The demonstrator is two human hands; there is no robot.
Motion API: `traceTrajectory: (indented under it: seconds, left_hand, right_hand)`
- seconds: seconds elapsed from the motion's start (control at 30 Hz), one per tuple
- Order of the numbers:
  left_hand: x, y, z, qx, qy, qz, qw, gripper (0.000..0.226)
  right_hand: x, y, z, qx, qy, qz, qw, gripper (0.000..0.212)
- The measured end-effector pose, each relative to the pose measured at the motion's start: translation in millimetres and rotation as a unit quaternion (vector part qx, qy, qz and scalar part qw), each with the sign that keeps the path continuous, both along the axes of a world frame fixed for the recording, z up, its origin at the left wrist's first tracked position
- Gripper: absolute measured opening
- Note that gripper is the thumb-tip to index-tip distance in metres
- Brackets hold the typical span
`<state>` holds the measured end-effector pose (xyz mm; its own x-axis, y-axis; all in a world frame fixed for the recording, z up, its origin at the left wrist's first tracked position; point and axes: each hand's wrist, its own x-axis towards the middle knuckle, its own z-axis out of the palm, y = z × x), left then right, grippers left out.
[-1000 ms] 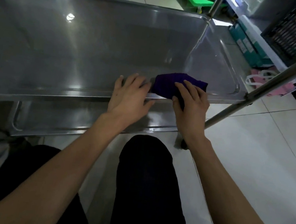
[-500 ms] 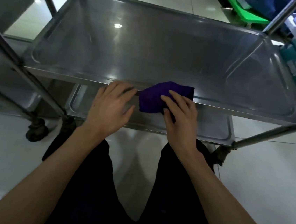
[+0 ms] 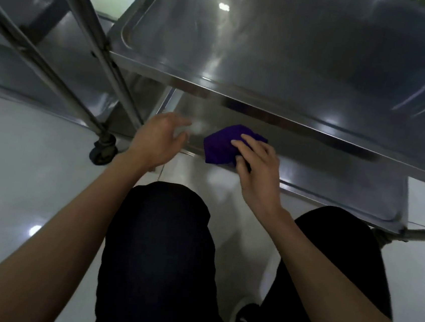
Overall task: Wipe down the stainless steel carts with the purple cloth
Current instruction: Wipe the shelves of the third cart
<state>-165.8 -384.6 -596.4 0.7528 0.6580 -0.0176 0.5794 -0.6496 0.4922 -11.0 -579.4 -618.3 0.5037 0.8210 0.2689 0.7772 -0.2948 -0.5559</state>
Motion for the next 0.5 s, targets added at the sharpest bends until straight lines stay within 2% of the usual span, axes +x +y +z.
traceTrajectory:
  seconds: [0.13,0.27,0.37,0.5]
  left_hand:
    - [-4,15,-33,-0.027,0.048,0.000,0.998,0.035]
    - [-6,22,-61,-0.063,0.078,-0.016,0.995,0.030]
    - [-6,29,-80,-0.051,0.116,-0.028,0.992,0.036]
    - [-5,40,-103,-0.031,0.141,-0.033,0.989,0.038]
  right_hand:
    - [8,35,-34,-0.045,0.061,-0.020,0.997,0.036]
    - [17,66,-64,-0.076,0.047,-0.026,0.996,0.036]
    - [19,86,-82,-0.089,0.056,-0.037,0.994,0.037]
    - [13,102,-110,-0.142,0.088,0.000,0.986,0.035]
